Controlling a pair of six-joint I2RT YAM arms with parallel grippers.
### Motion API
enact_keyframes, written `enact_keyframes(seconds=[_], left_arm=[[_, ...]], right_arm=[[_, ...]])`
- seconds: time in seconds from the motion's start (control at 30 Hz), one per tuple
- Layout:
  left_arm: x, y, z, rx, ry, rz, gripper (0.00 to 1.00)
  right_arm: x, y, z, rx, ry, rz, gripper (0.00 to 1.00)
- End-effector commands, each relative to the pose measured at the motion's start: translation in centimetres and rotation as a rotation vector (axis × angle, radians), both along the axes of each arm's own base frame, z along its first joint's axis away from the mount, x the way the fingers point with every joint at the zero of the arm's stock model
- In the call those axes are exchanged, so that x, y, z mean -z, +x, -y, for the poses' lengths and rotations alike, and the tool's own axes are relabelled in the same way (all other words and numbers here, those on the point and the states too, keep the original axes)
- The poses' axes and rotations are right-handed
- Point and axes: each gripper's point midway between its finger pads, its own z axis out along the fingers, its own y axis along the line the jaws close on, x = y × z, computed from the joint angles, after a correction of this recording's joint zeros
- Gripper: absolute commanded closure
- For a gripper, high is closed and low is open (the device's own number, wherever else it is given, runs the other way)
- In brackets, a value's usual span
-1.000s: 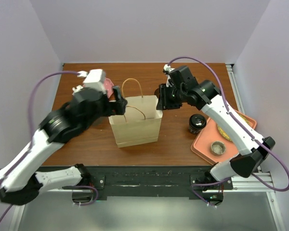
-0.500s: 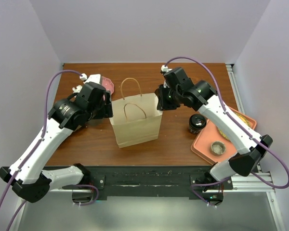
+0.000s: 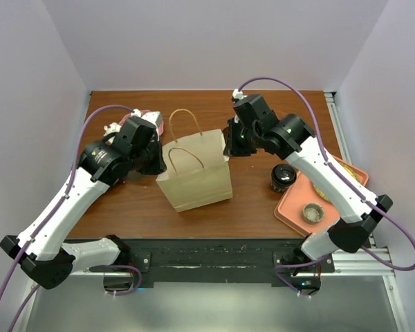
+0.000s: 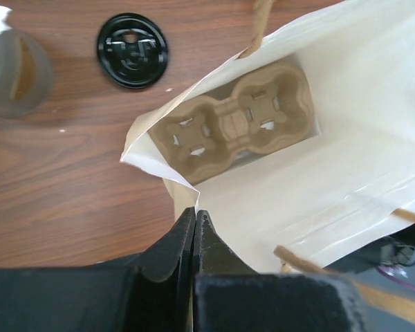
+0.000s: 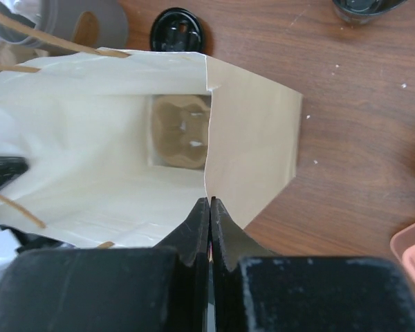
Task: Pack the takeout coffee
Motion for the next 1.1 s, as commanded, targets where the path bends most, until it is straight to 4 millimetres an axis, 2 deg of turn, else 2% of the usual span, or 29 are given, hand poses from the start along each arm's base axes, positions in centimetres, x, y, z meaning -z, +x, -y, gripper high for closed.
enact_keyframes(seconds=[0.0, 0.07, 0.1, 0.13, 0.17, 0.2, 0.23, 0.27, 0.37, 0.5, 0.63, 0.73, 0.8, 0.93, 1.07], left_arm=[[-0.2, -0.3, 2.1, 0.045, -0.106, -0.020, 1.00], [0.1, -0.2, 2.1, 0.046, -0.103, -0.022, 0.99], [0.0, 0.0, 2.1, 0.047, -0.092, -0.015, 0.91], [-0.8, 0.3, 1.9, 0.043, -0.087, -0.002, 0.80], [-1.2, 0.4, 1.8, 0.041, -0.073, 0.005, 0.61], [-1.0, 0.7, 1.2, 0.027, -0.027, -0.002, 0.54], [-2.3, 1.1, 1.1, 0.020, -0.029, 0.025, 0.49], [-2.6, 1.2, 0.9, 0.014, -0.017, 0.030, 0.40], [-2.3, 1.5, 1.0, 0.019, -0.006, 0.031, 0.35], [-1.2, 1.3, 1.8, 0.037, -0.029, -0.004, 0.35], [-0.4, 1.4, 1.7, 0.025, -0.010, -0.033, 0.41], [0.1, 1.8, 1.2, 0.017, 0.036, -0.037, 0.48], [0.3, 1.9, 1.0, 0.016, 0.056, -0.035, 0.51], [0.5, 2.1, 0.5, -0.001, 0.078, -0.031, 0.54], [0.3, 2.7, -0.3, -0.023, 0.121, -0.004, 0.62]], right_arm=[[-0.6, -2.1, 0.4, 0.047, 0.097, -0.031, 1.00], [-0.1, -2.7, 0.5, 0.056, 0.131, -0.032, 0.84], [1.3, -2.9, 0.8, 0.069, 0.114, -0.058, 0.75], [1.4, -3.1, 1.1, 0.079, 0.109, -0.058, 0.74], [1.2, -2.9, 1.8, 0.102, 0.099, -0.037, 0.73], [0.3, -2.7, 2.0, 0.114, 0.108, -0.016, 0.71], [-0.3, -2.6, 2.4, 0.128, 0.106, 0.003, 0.69], [-1.1, -2.2, 2.8, 0.152, 0.106, 0.038, 0.69], [-3.7, -1.7, 3.3, 0.175, 0.141, 0.108, 0.68], [-6.0, -1.2, 3.8, 0.178, 0.172, 0.191, 0.68], [-6.6, -1.2, 4.0, 0.133, 0.145, 0.231, 0.65], [-6.7, -1.3, 4.3, 0.121, 0.136, 0.249, 0.58], [-5.8, -1.4, 4.5, 0.119, 0.125, 0.244, 0.56], [-5.6, -1.9, 4.8, 0.114, 0.135, 0.251, 0.56], [-5.2, -2.1, 5.9, 0.140, 0.100, 0.255, 0.55]])
